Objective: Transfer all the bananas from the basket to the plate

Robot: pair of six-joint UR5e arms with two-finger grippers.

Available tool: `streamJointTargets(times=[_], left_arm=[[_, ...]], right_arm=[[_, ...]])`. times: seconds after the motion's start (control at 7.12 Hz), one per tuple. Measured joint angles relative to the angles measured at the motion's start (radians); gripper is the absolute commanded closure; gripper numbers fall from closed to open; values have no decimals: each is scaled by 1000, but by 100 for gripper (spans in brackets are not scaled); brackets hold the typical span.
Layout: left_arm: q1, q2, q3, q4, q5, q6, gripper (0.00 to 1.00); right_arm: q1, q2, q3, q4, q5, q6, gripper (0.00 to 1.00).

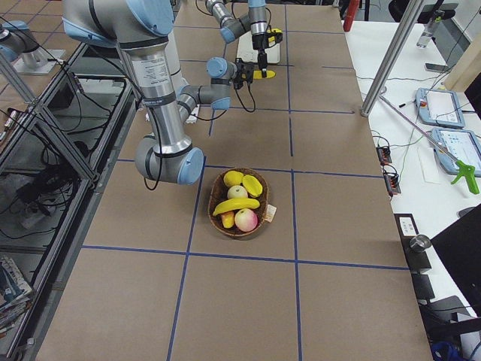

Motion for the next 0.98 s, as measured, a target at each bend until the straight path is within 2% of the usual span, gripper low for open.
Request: streamJointTargets(times=[0.56,0.98], left_arm=[[-4,8,-16,53,5,0,100],[-23,40,-29,145,10,8,100]], right_arm=[[8,-1,17,-36,9,-3,0],[56,-6,118,-262,89,-4,0]])
